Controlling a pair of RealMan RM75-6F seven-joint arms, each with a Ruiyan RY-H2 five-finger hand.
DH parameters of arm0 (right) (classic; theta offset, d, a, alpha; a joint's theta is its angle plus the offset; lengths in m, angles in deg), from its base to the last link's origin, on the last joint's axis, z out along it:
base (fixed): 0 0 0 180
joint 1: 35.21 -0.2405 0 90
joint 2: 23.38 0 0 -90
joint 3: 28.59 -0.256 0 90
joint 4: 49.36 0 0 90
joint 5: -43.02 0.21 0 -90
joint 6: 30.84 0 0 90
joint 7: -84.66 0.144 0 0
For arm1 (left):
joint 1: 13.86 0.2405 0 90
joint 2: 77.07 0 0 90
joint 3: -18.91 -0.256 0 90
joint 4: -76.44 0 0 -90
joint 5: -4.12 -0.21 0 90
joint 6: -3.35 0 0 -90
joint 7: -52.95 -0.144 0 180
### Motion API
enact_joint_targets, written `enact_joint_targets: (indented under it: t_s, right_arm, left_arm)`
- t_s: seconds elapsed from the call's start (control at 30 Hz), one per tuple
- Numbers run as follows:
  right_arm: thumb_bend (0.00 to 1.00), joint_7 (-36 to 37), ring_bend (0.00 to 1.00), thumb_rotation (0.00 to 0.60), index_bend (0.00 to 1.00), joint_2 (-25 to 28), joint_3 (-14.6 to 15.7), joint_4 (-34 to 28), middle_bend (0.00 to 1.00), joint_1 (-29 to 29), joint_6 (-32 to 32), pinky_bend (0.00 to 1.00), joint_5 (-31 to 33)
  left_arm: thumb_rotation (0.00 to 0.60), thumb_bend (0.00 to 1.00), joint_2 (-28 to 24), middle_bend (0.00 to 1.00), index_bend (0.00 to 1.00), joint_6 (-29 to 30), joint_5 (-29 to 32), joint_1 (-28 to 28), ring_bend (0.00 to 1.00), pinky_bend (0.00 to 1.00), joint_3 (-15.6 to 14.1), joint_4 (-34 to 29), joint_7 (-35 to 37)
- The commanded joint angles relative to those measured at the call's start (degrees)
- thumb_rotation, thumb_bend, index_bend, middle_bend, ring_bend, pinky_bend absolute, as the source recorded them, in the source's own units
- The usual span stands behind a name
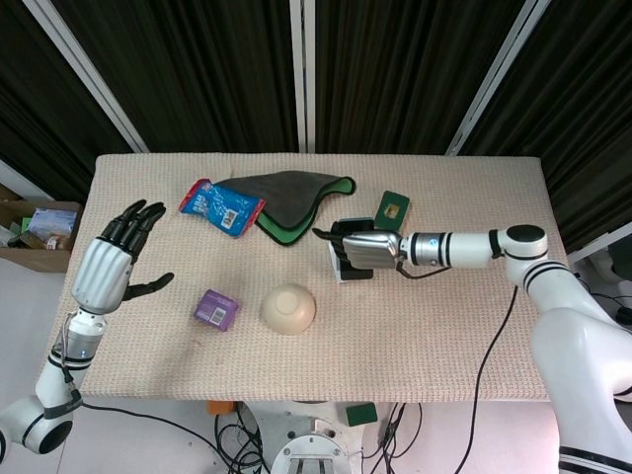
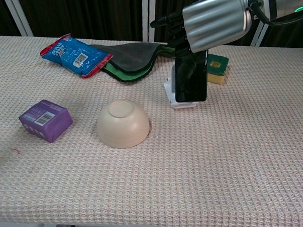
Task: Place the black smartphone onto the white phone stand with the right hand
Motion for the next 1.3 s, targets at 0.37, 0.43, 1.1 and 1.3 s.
enact_joint_targets:
  t_s: [0.37, 0.43, 1.1, 1.3]
  right_arm:
    - [0.47, -0.88, 0.31, 0.6, 0.63, -0.15, 0.29, 0.05, 0.45, -1.04, 1.02, 0.0, 0.58]
    - [0.48, -1.35, 0.3, 0.6, 0.63, 0.22, 0.49, -0.48, 0.45, -1.34, 0.94, 0.0, 0.45]
    - [0.49, -4.97, 0.28, 0.6, 0.7, -1.15, 0.48, -1.71, 0.42, -2.08, -2.12, 0.0, 1.47]
    - [0.49, -5.08, 0.27, 0.6, 0.7, -1.8, 0.44, -1.5, 0.41, -2.02, -2.18, 0.0, 1.87]
  left_arm:
    - [0.6, 0.0, 0.12, 0.11, 0.07, 0.29, 0.07, 0.33, 0.08, 0.25, -0.12, 0.48, 0.21]
    - [0.6, 0.0, 0.14, 0.11, 0.07, 0.32, -0.01, 0.31, 0.08, 0.25, -0.1, 0.54, 0.13]
    - [0.6, 0.0, 0.56, 0.11, 0.07, 0.81, -0.17, 0.71, 0.08, 0.25, -0.32, 1.82, -0.57]
    - [0.6, 0.0, 0.68, 0.11, 0.07, 0.82, -0.25, 0.68, 0.08, 0.25, -0.35, 2.17, -0.21]
